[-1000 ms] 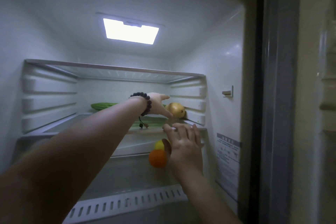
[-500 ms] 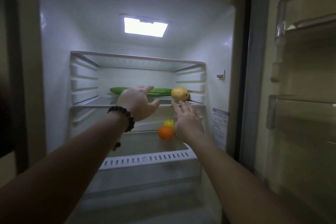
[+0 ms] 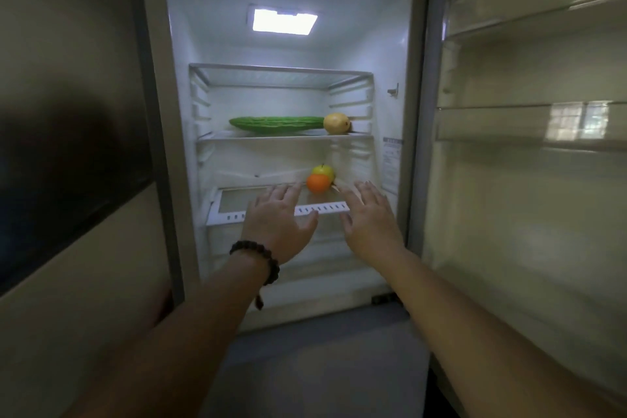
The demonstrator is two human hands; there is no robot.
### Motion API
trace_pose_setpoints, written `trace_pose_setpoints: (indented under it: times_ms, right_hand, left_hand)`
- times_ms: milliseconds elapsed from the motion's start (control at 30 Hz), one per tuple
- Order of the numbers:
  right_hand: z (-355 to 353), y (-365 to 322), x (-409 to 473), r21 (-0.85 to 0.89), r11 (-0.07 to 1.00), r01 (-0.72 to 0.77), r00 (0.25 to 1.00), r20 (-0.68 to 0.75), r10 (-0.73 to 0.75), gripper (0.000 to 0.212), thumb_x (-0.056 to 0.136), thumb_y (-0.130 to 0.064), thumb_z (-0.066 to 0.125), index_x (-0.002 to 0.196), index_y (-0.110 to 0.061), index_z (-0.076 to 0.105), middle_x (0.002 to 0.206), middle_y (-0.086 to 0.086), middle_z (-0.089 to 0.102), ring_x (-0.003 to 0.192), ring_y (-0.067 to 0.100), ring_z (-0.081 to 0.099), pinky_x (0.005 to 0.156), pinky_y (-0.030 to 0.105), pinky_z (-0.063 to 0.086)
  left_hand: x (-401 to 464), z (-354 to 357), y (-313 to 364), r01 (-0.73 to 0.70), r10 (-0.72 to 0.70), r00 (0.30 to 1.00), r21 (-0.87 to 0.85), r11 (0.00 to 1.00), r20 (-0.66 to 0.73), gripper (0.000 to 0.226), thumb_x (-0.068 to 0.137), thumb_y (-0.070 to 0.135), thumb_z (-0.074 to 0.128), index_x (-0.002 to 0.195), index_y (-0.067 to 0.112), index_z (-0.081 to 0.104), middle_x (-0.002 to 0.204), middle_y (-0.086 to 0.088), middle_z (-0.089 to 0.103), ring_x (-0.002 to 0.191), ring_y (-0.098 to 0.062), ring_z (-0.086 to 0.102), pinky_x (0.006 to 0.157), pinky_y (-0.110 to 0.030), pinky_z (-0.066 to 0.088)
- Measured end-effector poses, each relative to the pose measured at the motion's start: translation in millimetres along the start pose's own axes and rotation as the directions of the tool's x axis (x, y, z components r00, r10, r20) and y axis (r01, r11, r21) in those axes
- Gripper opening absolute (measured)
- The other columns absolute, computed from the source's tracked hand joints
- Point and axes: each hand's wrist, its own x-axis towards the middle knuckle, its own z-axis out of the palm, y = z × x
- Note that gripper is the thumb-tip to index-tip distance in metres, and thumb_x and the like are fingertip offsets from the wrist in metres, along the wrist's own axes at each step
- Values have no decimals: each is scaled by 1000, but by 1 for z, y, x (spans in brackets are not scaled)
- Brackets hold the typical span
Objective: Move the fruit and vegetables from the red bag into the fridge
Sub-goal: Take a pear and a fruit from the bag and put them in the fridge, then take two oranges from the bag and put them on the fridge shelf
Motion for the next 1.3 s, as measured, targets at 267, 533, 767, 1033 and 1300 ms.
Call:
trace_pose_setpoints:
  times_ms: [267, 533, 767, 1033, 1300]
  right_hand:
    - [-50, 27, -103, -106, 992, -73, 997, -8, 73, 49, 97, -30, 41, 144, -22, 31, 155, 9, 23, 145, 25, 11, 115, 50, 17]
    - [-129, 78, -222, -278, 940, -196, 980, -28, 196, 50, 96, -30, 46, 144, -23, 34, 153, 7, 28, 145, 25, 14, 116, 48, 10]
    - [-238, 122, -359, -379, 849, -367, 928, -93, 360, 47, 96, -29, 43, 143, -21, 37, 152, 9, 30, 144, 27, 17, 117, 50, 15]
    - [-387, 146, -564, -482, 621, -619, 772, -228, 593, 46, 99, -32, 34, 144, -24, 28, 156, 5, 19, 146, 24, 3, 118, 46, 10]
    - [-517, 118, -772, -468, 268, -842, 484, -435, 760, 49, 99, -32, 35, 147, -22, 25, 158, 5, 14, 146, 23, 0, 119, 44, 6]
  left_hand:
    - [-70, 5, 79, -107, 117, 989, -115, 988, 86, 65, 89, 55, 36, 145, 23, 27, 149, 1, 34, 138, -18, 26, 115, -38, 17]
    - [-137, 16, 198, -243, 297, 937, -264, 933, 185, 70, 90, 58, 30, 148, 22, 17, 153, 0, 24, 142, -19, 16, 116, -38, 13]
    - [-222, -5, 335, -337, 444, 874, -412, 847, 199, 69, 91, 57, 30, 149, 24, 12, 156, -1, 18, 144, -19, 9, 117, -40, 8]
    - [-367, -53, 516, -461, 671, 729, -624, 631, 139, 69, 90, 54, 36, 148, 21, 18, 154, -3, 24, 142, -21, 15, 116, -41, 14]
    - [-534, -113, 671, -545, 870, 488, -756, 362, 65, 67, 91, 55, 34, 147, 21, 19, 154, -3, 23, 142, -21, 16, 116, -41, 15]
